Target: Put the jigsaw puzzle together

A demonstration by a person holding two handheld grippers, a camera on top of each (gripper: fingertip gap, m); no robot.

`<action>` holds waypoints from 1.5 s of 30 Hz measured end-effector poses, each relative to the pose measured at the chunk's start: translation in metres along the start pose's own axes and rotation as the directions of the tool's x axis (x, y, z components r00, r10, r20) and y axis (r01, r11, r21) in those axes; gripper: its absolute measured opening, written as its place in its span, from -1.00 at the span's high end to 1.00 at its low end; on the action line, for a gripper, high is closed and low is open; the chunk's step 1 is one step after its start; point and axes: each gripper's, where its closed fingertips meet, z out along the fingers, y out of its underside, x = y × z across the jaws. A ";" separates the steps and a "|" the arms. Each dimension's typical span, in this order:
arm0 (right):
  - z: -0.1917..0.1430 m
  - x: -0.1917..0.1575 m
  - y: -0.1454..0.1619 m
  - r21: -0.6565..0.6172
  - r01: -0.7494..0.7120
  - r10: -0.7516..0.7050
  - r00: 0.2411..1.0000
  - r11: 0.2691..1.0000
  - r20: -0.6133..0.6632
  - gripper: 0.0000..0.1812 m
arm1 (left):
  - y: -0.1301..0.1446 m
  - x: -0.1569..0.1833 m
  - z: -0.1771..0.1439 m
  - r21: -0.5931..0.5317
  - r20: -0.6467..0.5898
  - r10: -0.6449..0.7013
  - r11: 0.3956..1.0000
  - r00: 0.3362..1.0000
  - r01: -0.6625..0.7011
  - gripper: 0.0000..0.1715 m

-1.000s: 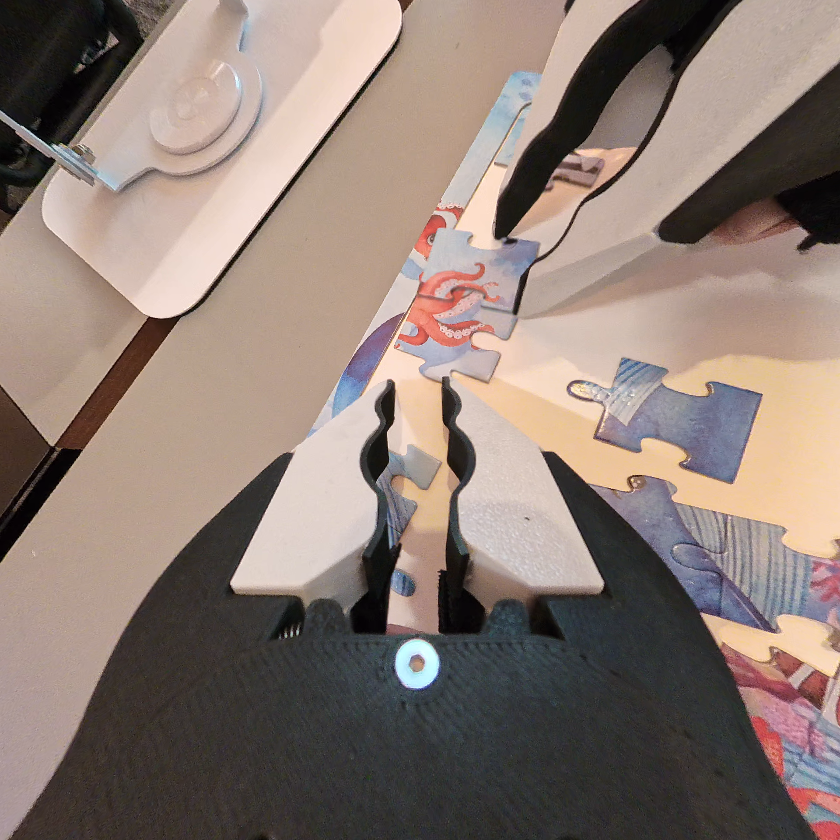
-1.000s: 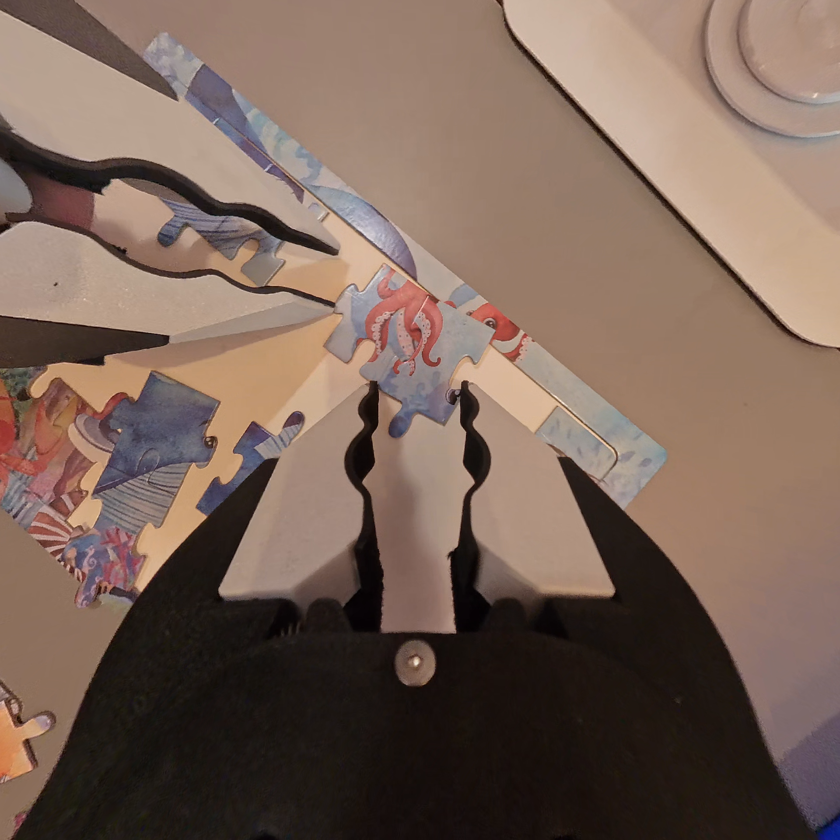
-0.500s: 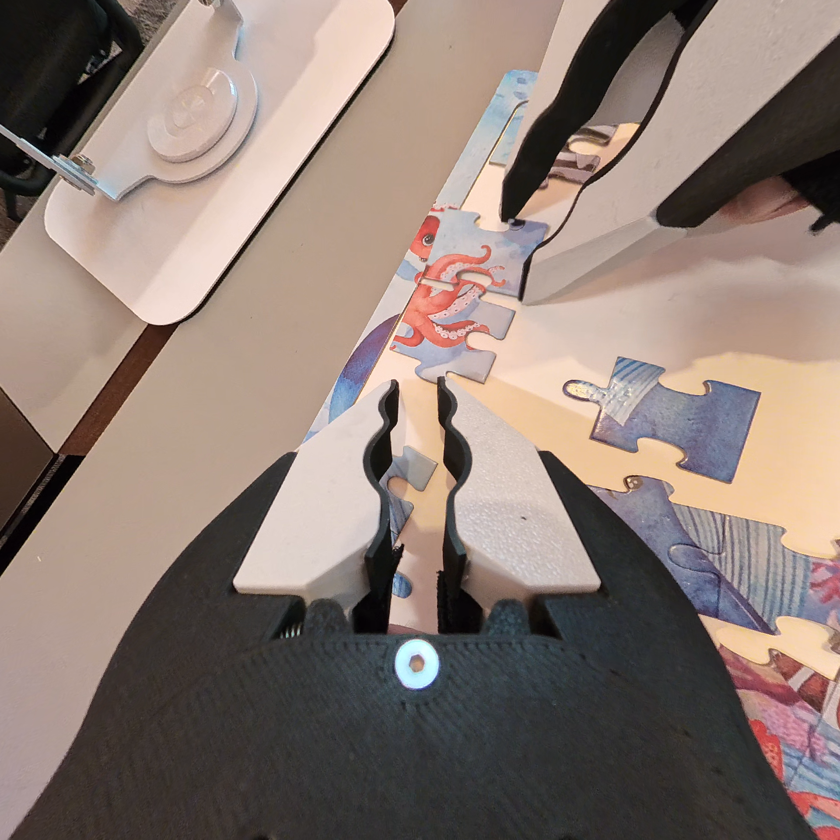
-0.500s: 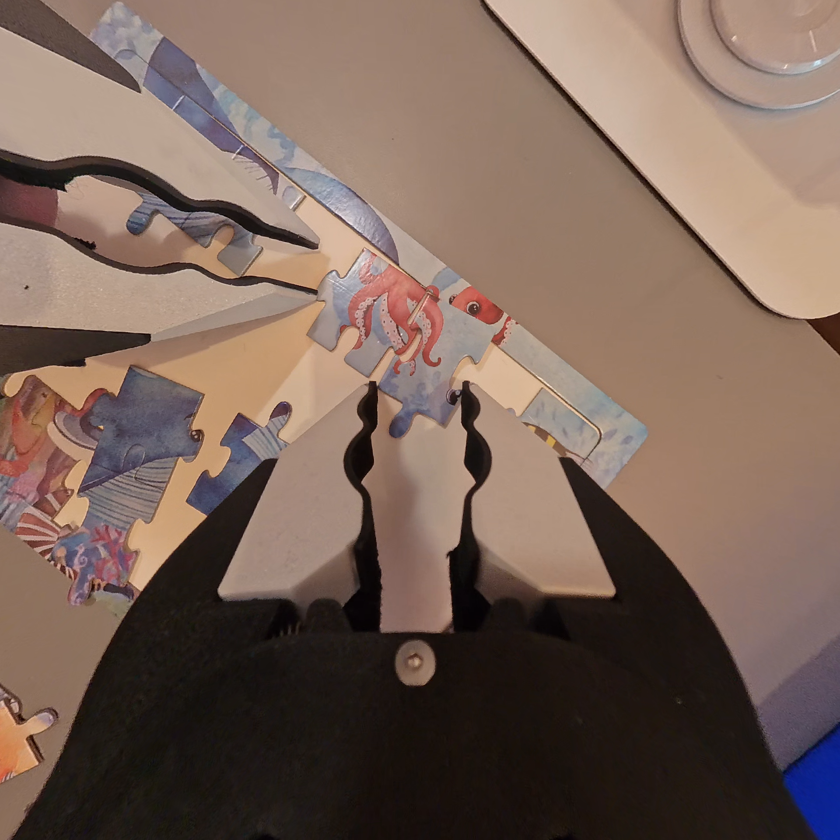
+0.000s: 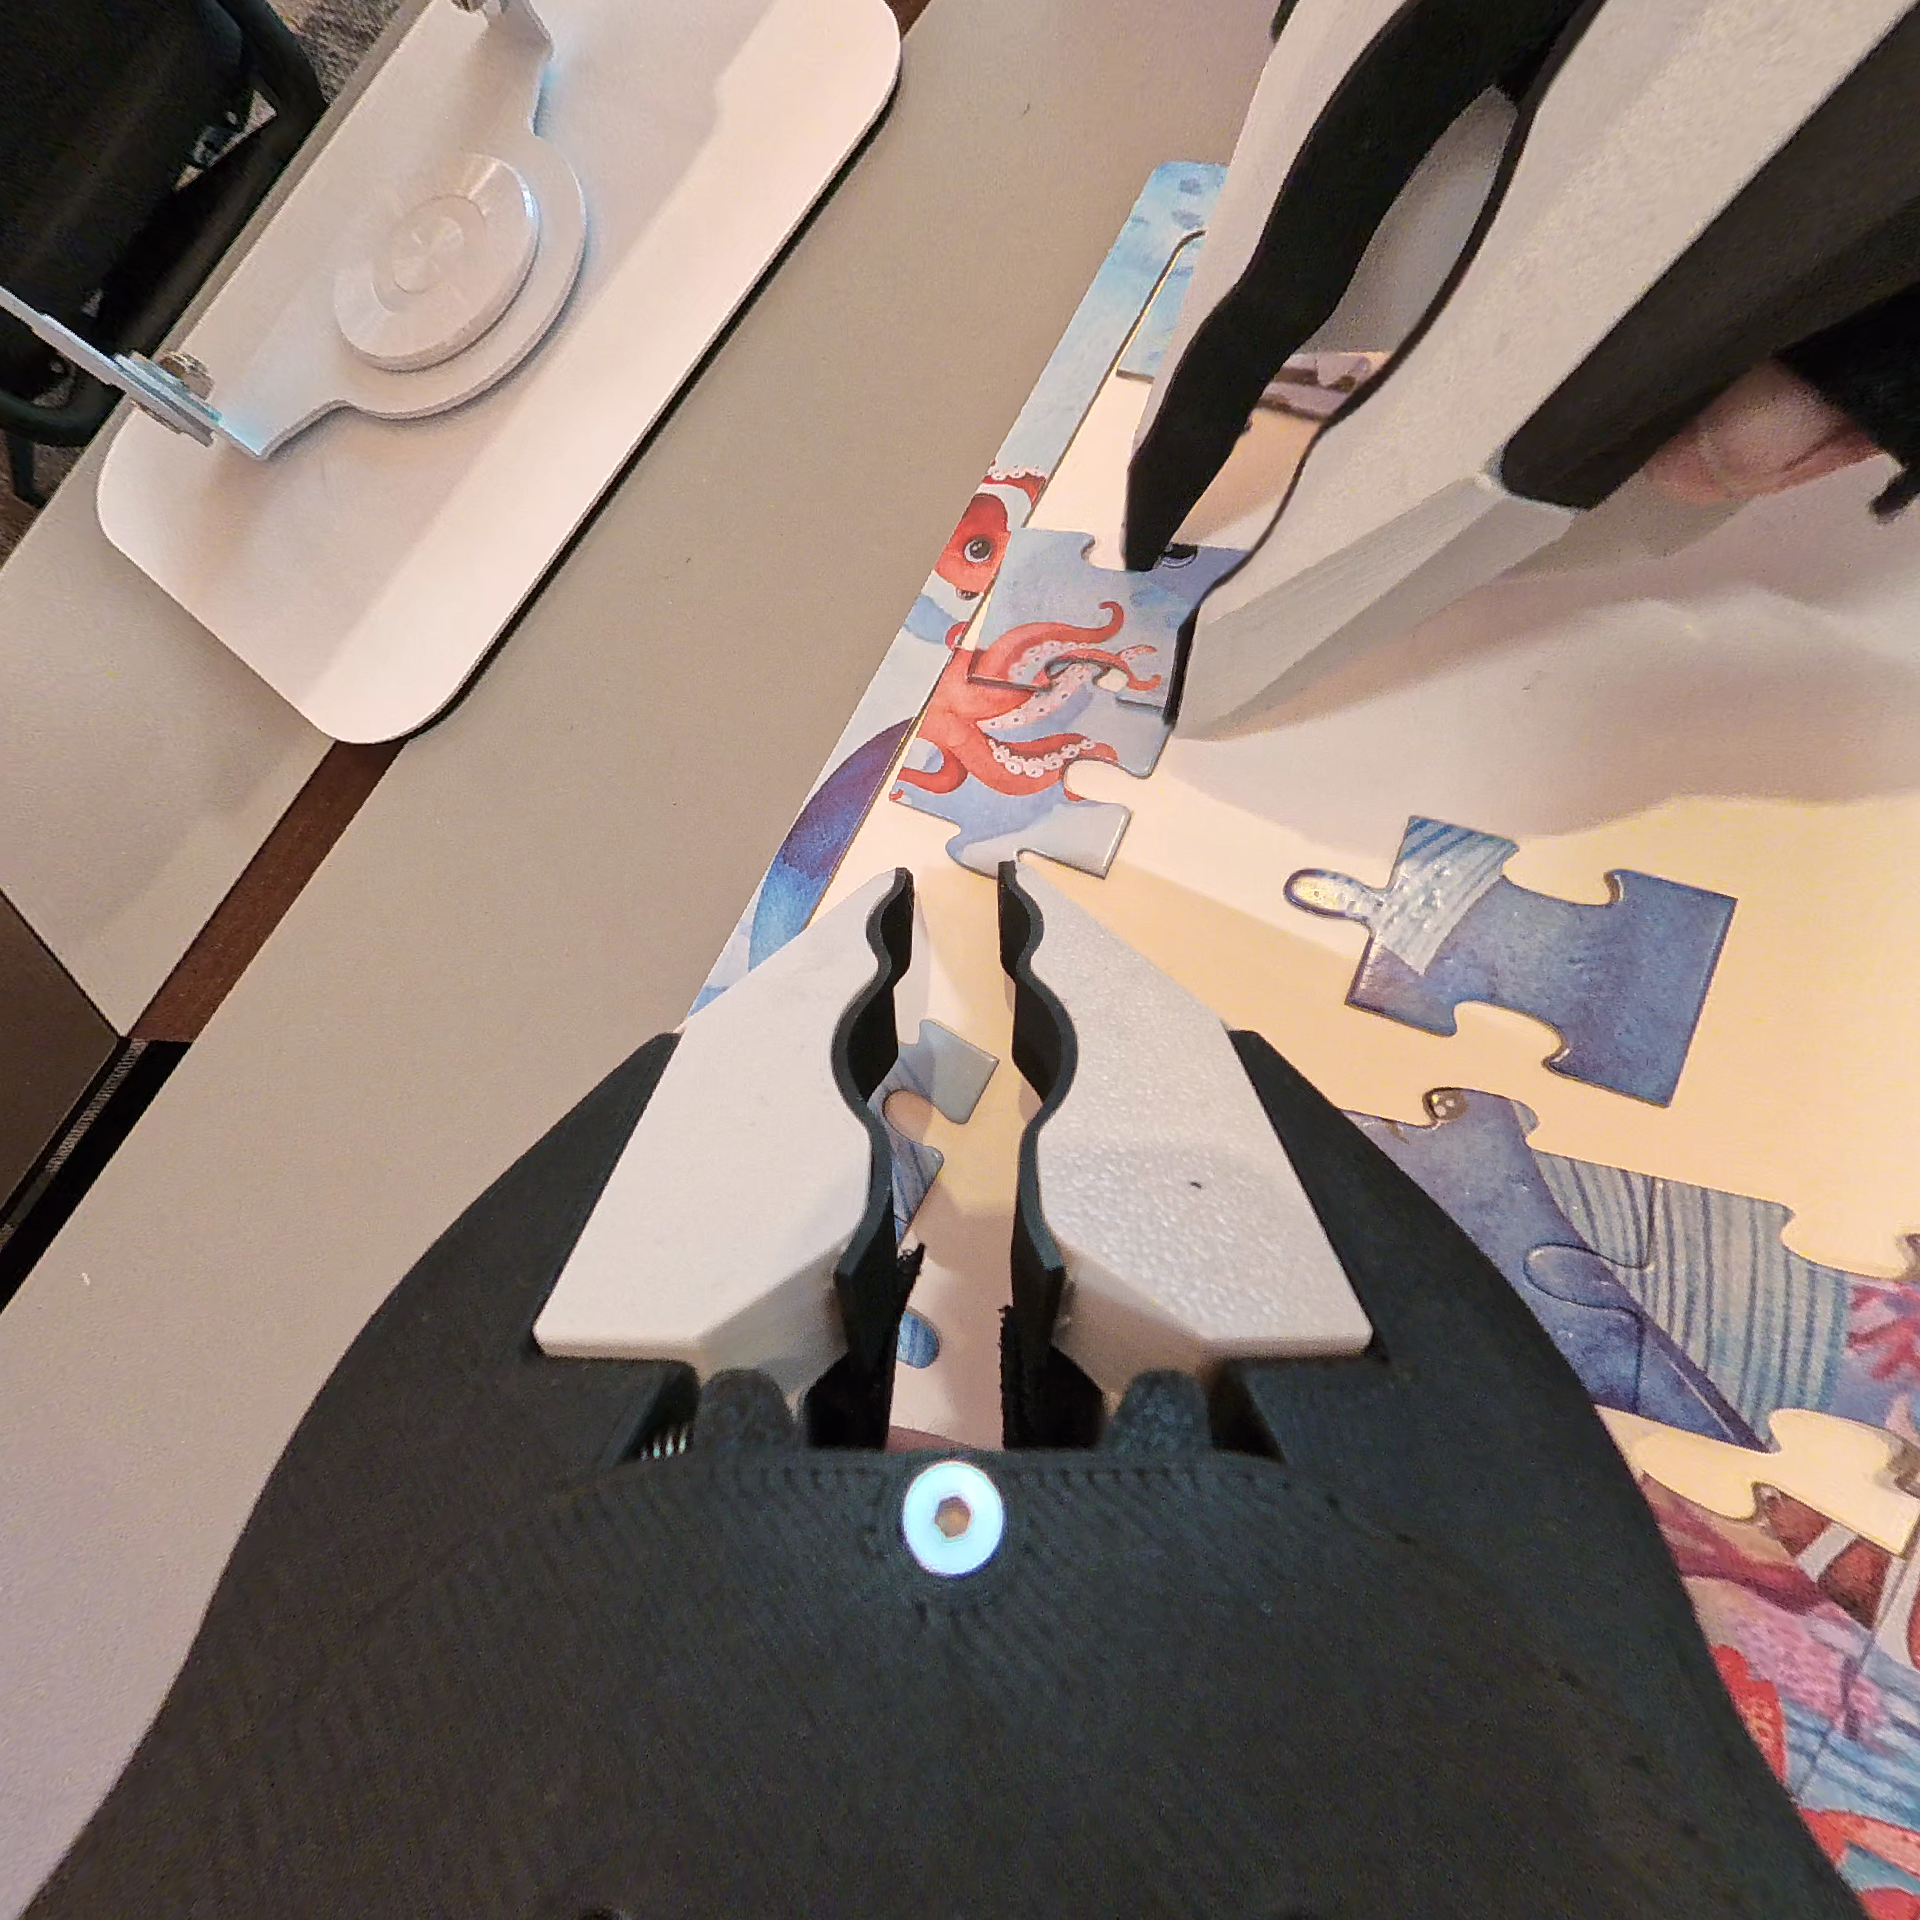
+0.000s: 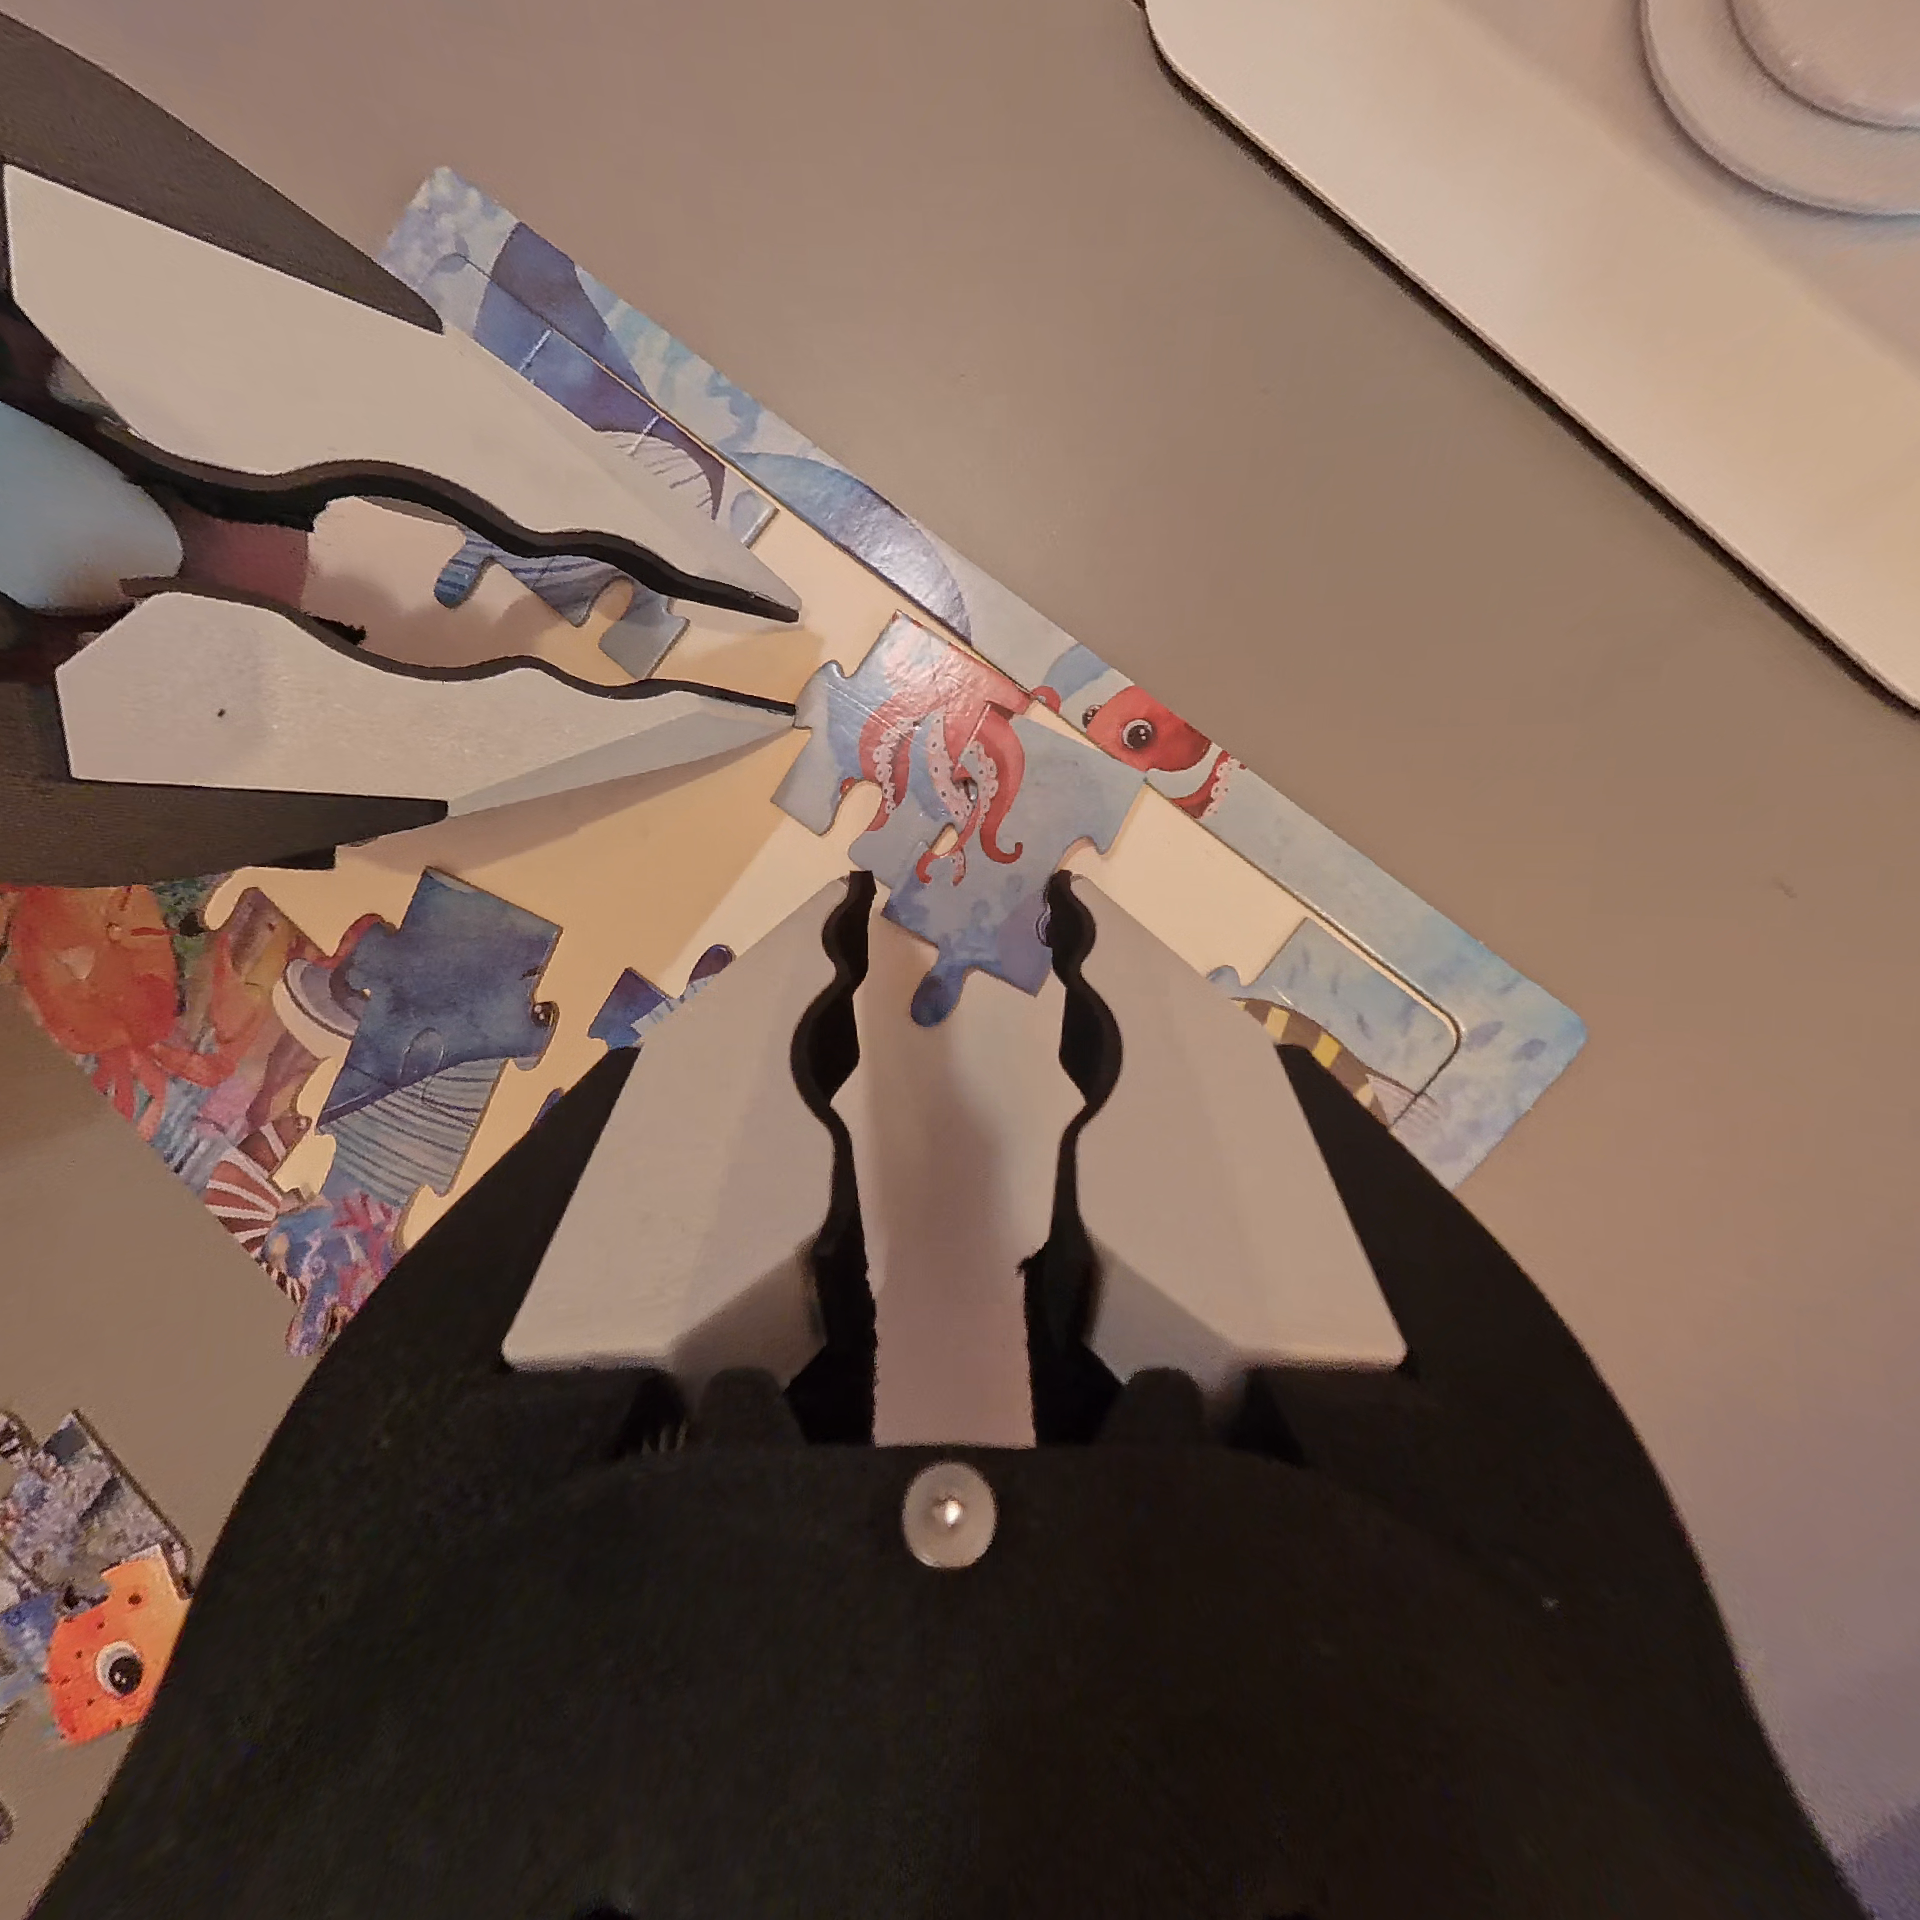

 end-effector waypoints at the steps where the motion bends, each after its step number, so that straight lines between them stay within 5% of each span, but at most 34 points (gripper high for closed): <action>1: 0.000 -0.001 -0.001 0.004 0.000 0.000 1.000 1.000 -0.001 0.62 | 0.000 0.000 0.000 0.000 0.000 0.000 1.000 1.000 0.000 0.83; 10: -0.014 -0.005 -0.010 0.028 0.108 -0.108 0.994 0.994 0.001 0.66 | 0.000 0.001 0.000 -0.003 -0.007 0.005 1.000 1.000 -0.005 0.83; 16: 0.002 0.007 -0.025 0.126 0.283 -0.262 0.951 0.951 -0.161 0.60 | 0.000 0.002 0.000 -0.004 -0.013 0.002 1.000 1.000 -0.002 0.84; 28: 0.009 0.029 -0.026 0.182 0.196 -0.164 0.971 0.964 -0.176 0.54 | 0.000 0.002 0.000 0.005 -0.032 -0.020 1.000 0.999 0.020 0.83; 45: 0.001 0.042 -0.015 0.160 0.110 -0.089 0.987 0.981 -0.134 0.71 | -0.005 0.006 0.004 0.013 -0.037 -0.011 1.000 0.999 0.012 0.92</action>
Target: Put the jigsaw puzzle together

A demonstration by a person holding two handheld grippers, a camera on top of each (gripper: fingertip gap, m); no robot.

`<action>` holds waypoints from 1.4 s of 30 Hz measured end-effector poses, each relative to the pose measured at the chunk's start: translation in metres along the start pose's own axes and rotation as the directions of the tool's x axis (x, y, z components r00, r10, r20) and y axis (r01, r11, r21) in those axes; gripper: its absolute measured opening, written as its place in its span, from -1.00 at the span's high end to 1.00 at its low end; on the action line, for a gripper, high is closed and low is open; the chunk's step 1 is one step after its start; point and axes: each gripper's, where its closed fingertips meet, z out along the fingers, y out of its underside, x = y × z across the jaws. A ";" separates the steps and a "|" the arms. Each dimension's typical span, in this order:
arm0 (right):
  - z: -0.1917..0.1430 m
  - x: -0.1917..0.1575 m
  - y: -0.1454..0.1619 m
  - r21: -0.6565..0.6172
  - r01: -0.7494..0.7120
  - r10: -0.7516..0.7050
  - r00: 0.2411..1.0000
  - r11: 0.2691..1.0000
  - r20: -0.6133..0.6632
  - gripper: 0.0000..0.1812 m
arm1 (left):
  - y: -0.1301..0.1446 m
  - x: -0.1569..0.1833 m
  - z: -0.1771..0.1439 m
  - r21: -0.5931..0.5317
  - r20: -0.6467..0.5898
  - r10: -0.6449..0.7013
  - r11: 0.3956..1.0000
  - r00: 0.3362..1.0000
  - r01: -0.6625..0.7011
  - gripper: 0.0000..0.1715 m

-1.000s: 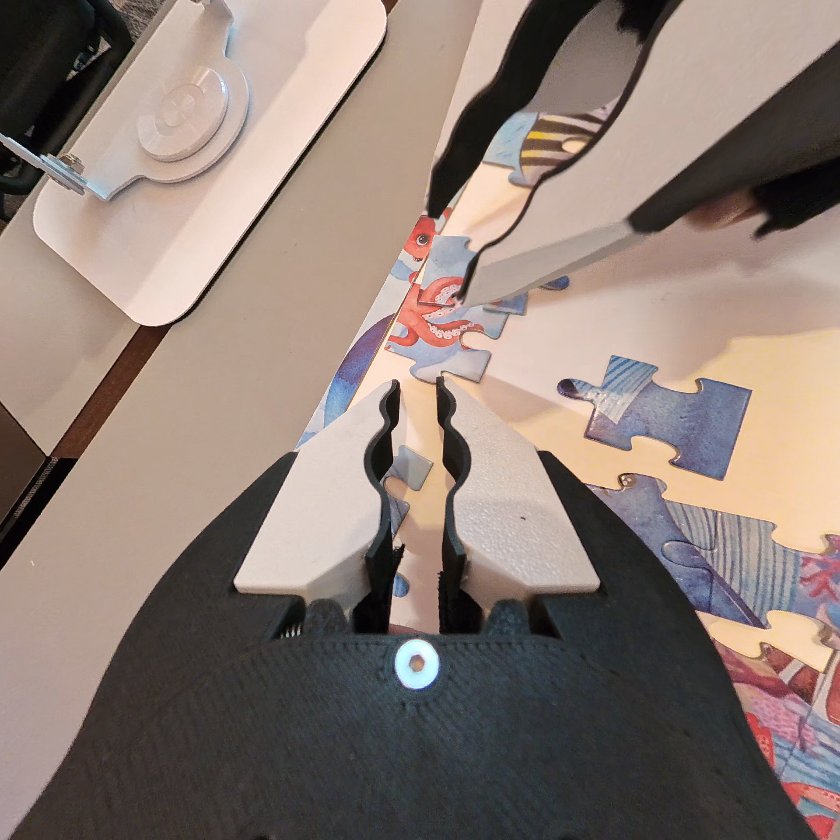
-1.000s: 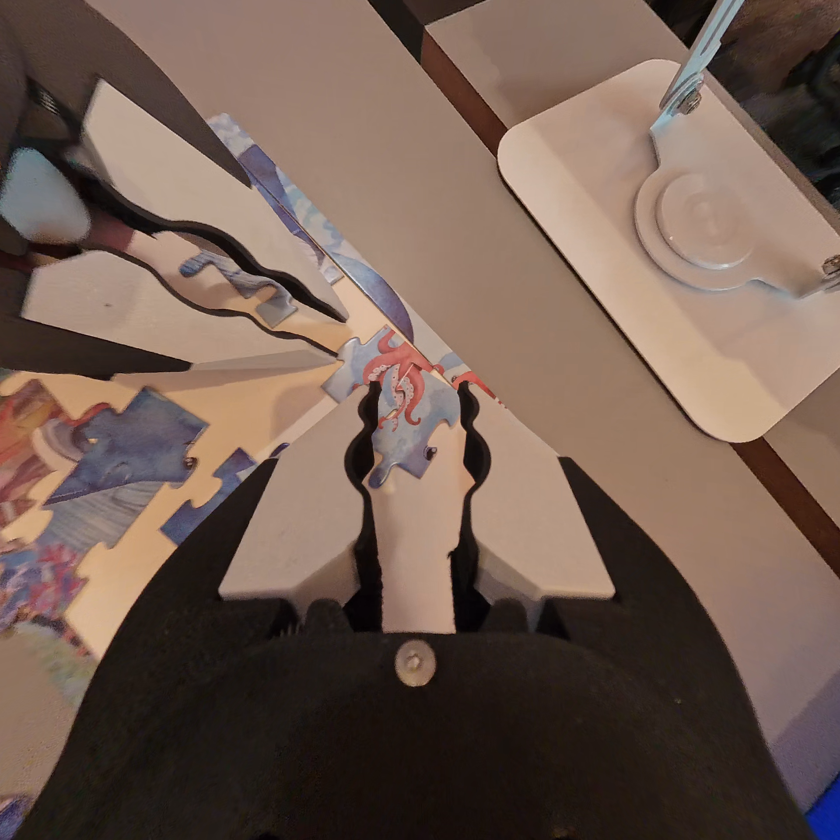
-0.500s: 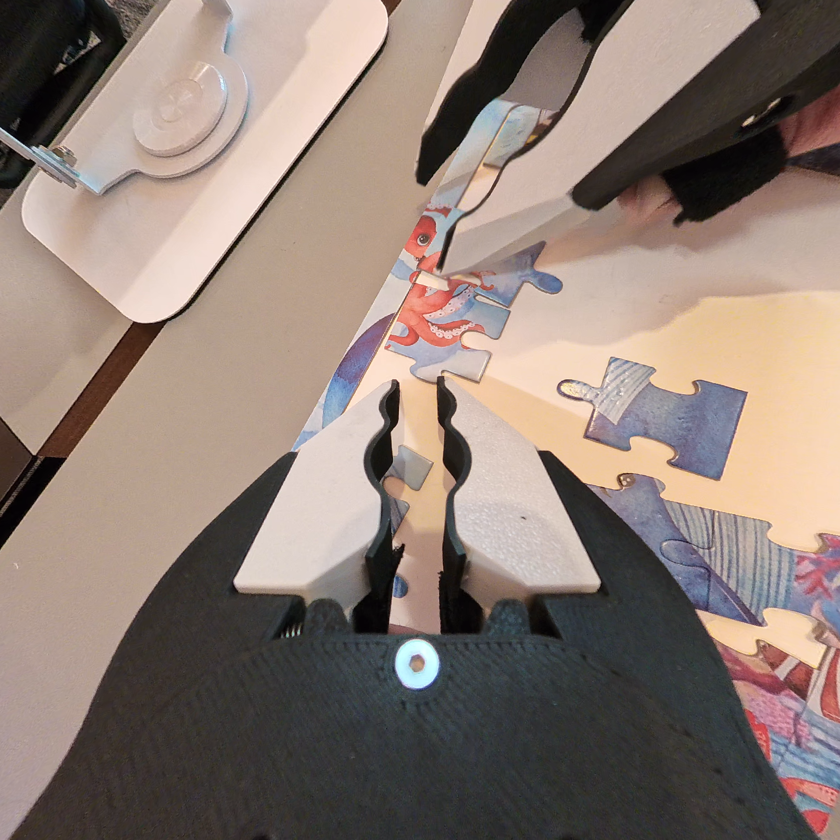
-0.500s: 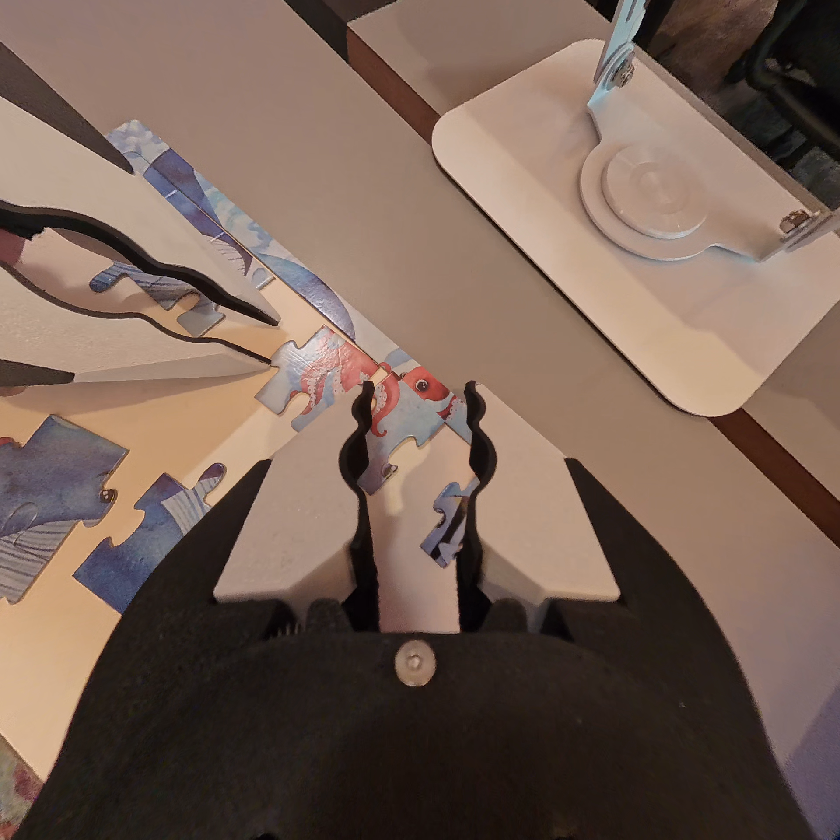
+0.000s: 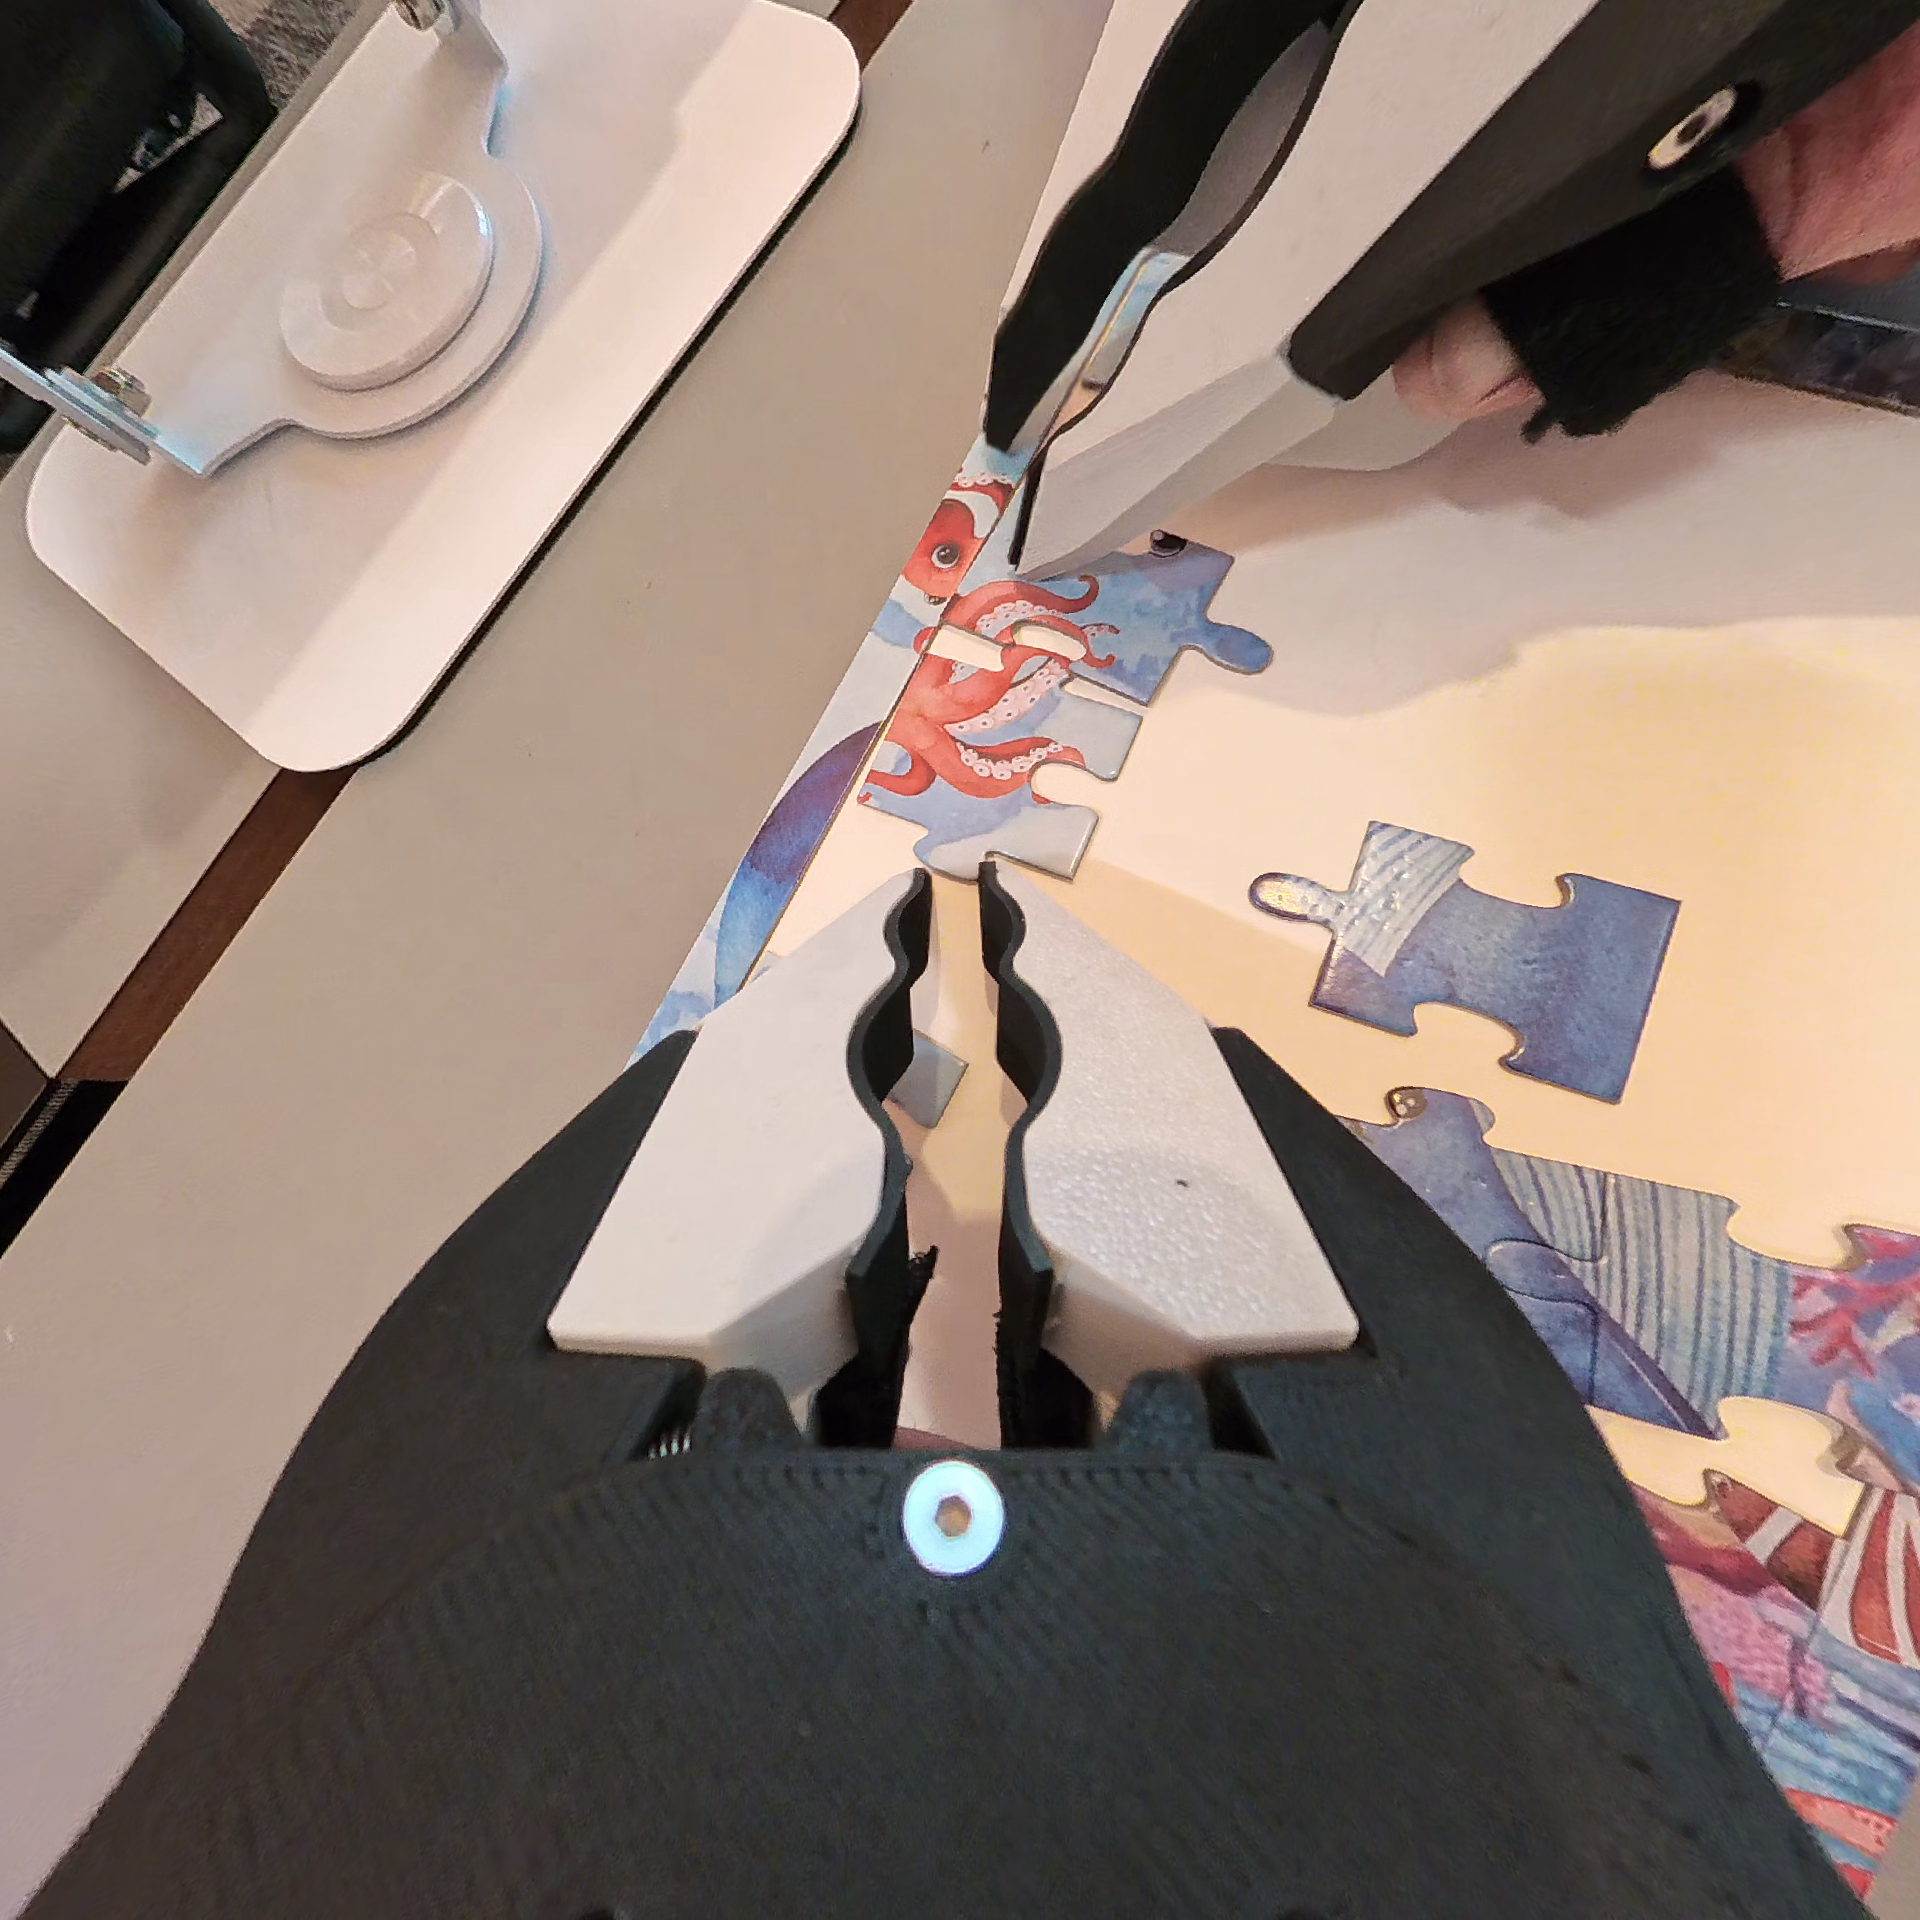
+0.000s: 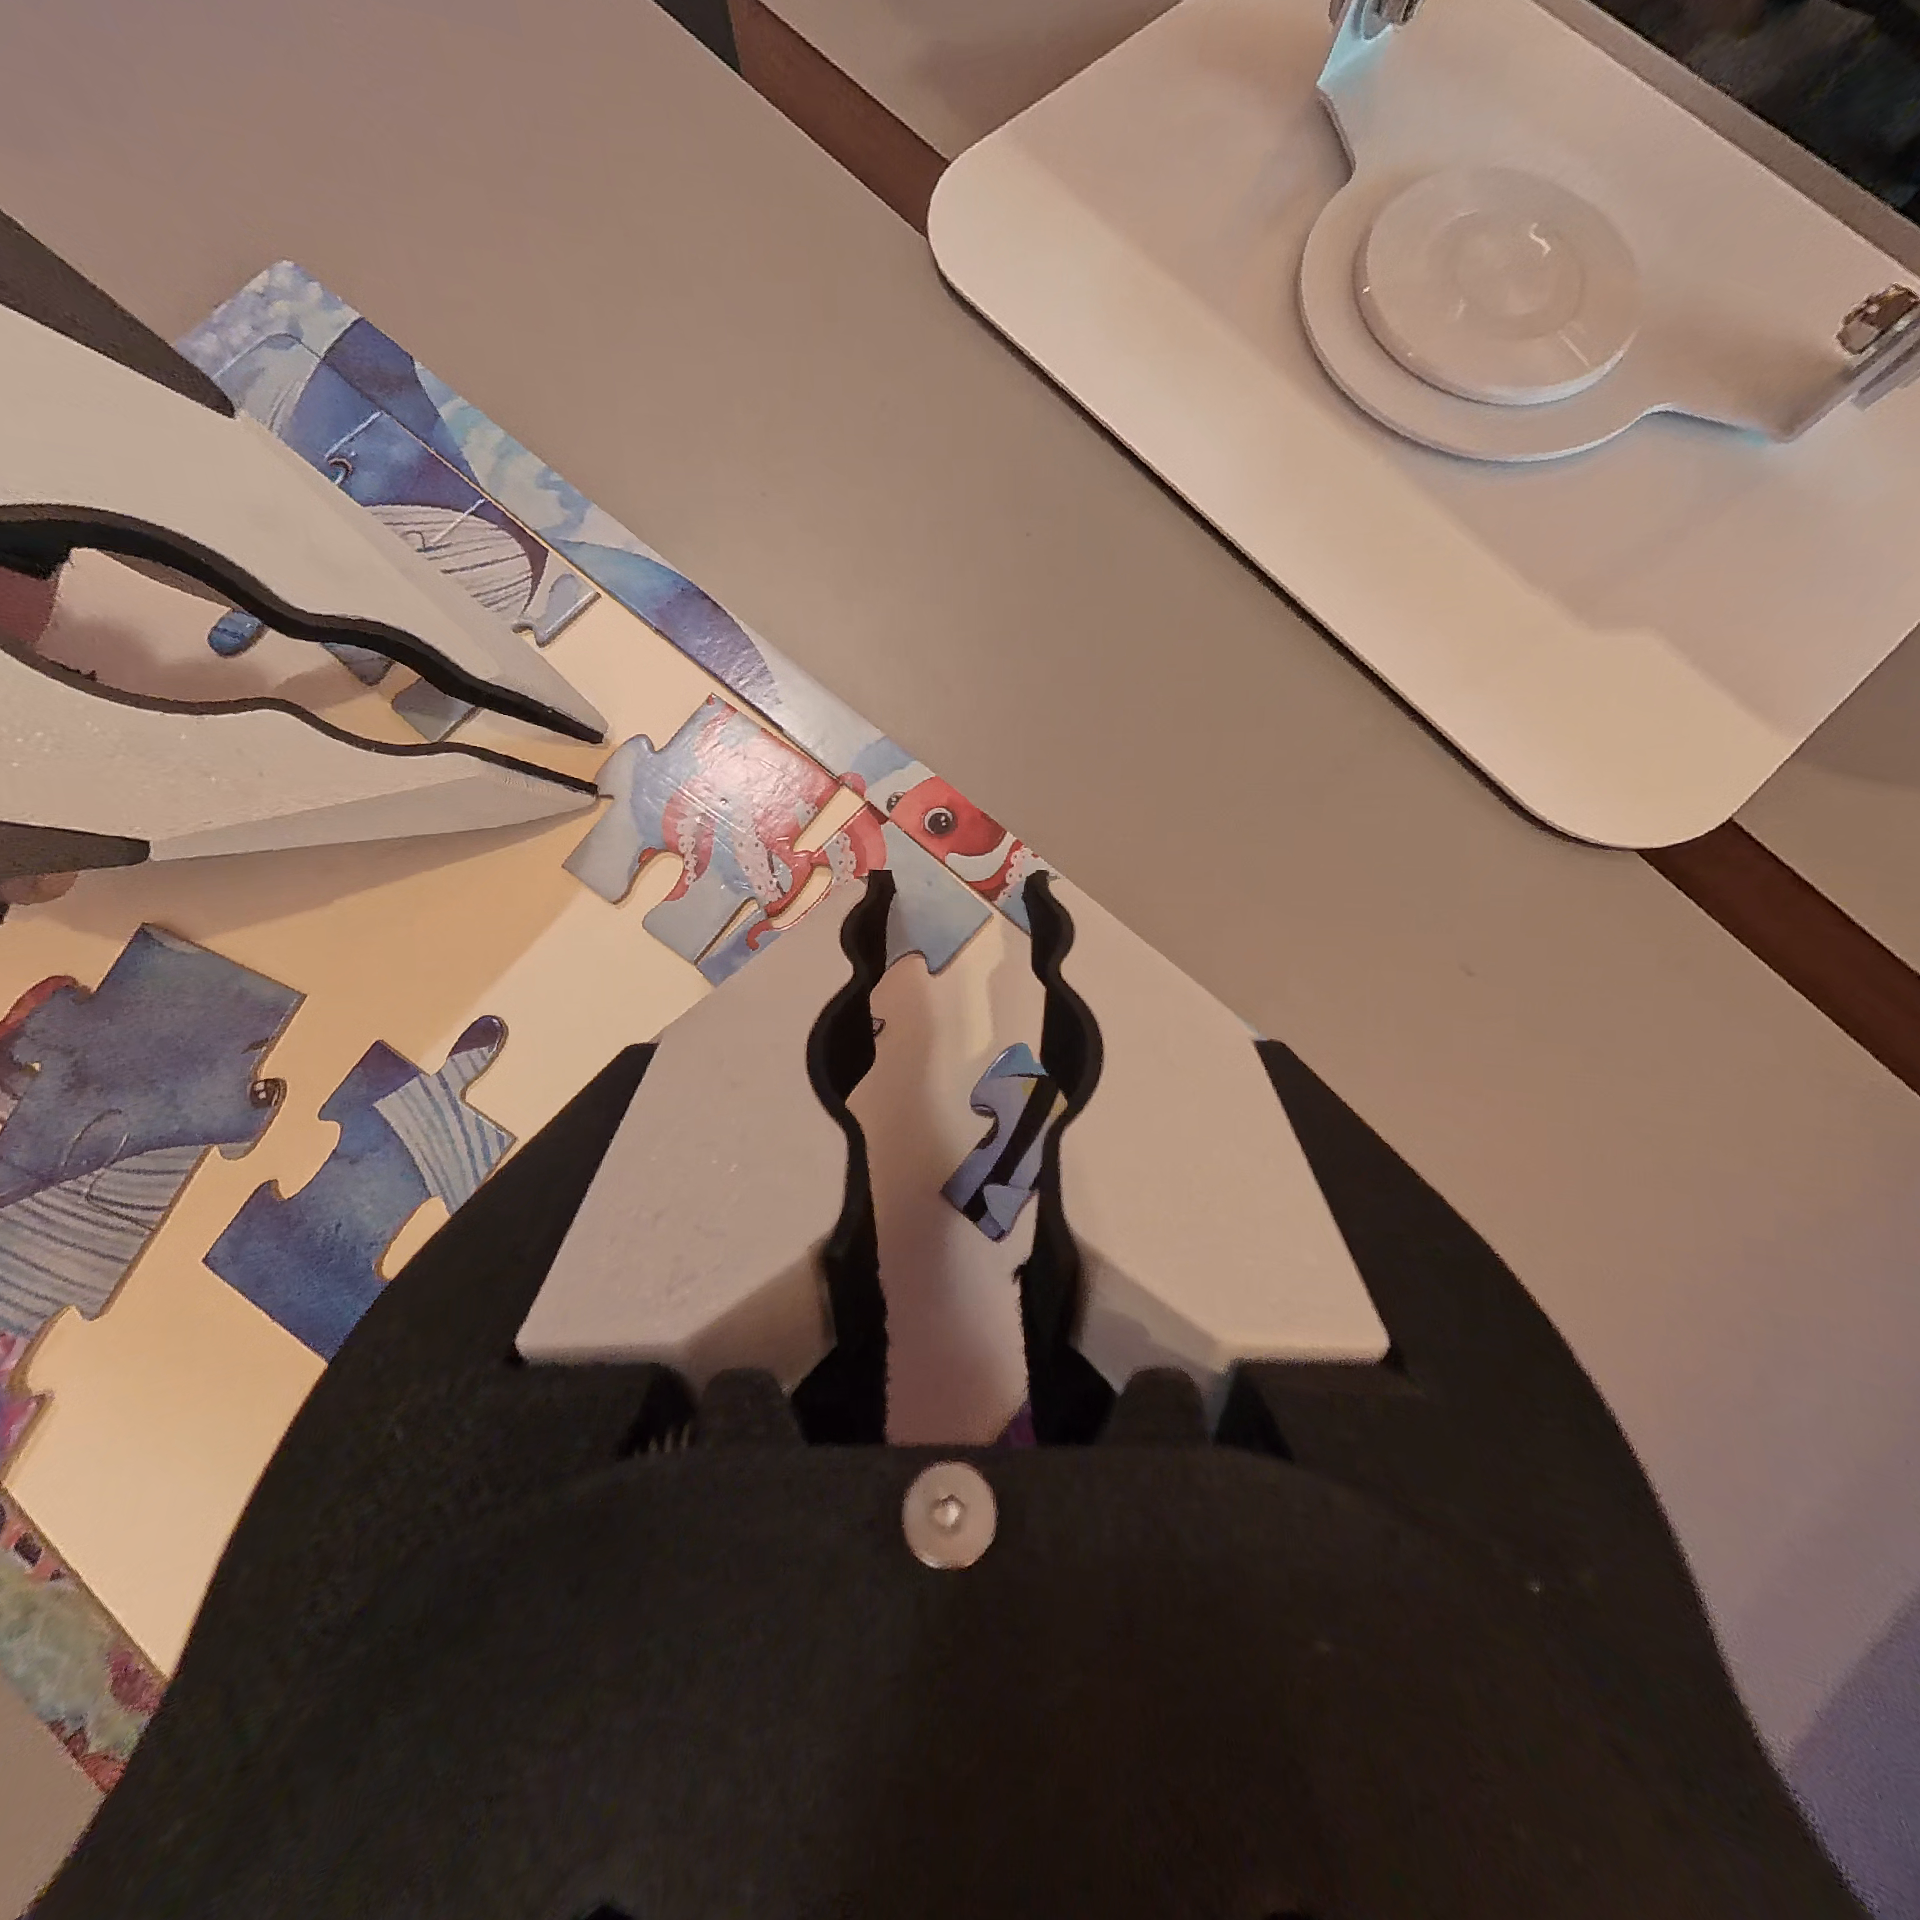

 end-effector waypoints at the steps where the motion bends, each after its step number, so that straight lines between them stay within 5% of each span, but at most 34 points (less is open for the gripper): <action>1: -0.001 0.002 0.000 -0.003 -0.007 0.007 1.000 1.000 -0.003 0.68 | 0.000 -0.001 0.000 0.002 0.001 -0.003 1.000 1.000 0.003 0.90; 10: -0.019 -0.009 0.007 -0.108 0.043 -0.033 0.995 0.993 0.093 0.45 | 0.002 -0.005 -0.002 -0.004 -0.034 -0.023 1.000 0.999 0.023 0.76; 18: -0.009 -0.006 0.012 -0.085 -0.009 0.019 0.994 0.996 0.111 0.69 | -0.004 0.003 0.003 0.009 -0.099 -0.036 0.999 0.994 0.037 0.87; 25: -0.010 0.001 0.012 -0.054 -0.066 0.073 0.987 0.996 0.142 0.69 | -0.010 0.005 0.009 0.017 -0.123 -0.039 0.999 0.992 0.042 0.87; 29: -0.011 0.006 0.011 -0.039 -0.128 0.132 0.979 0.991 0.152 0.63 | -0.012 0.005 0.012 0.025 -0.128 -0.042 0.999 0.991 0.046 0.86; 32: -0.018 0.018 0.003 0.004 -0.151 0.150 0.983 0.989 0.107 0.39 | -0.012 0.004 0.011 0.024 -0.125 -0.041 0.999 0.991 0.045 0.83; 42: -0.020 0.042 0.019 -0.028 -0.238 0.239 0.970 0.971 0.042 0.70 | -0.015 0.006 0.014 0.013 -0.131 -0.022 1.000 0.991 0.024 0.86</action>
